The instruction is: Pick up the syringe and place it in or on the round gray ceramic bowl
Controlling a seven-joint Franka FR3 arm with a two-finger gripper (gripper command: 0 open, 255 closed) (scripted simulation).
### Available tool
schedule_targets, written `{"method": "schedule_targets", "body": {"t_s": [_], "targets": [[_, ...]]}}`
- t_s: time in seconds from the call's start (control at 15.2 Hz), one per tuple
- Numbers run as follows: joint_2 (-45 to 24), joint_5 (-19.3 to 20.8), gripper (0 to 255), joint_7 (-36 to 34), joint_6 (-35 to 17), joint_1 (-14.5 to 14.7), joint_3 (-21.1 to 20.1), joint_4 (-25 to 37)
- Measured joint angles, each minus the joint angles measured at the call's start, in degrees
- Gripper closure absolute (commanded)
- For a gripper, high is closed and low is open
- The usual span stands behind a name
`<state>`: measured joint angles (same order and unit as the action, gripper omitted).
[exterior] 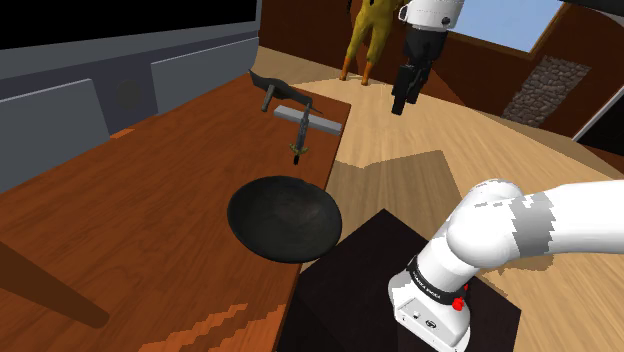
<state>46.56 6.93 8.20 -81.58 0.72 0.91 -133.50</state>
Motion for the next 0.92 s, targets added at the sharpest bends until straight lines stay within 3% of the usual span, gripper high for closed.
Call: {"method": "schedule_targets", "body": {"t_s": [0.13, 0.33, 0.92], "targets": [[0.43, -0.55, 0, -1.37, -0.55, -0.12, -0.75, -0.59], [3.36, -3.71, 0, -9.35, -2.82, -0.74, -5.16, -3.55], [2.69, -13.41, 0, -38.20, -14.89, -4.20, -23.11, -6.50]]}}
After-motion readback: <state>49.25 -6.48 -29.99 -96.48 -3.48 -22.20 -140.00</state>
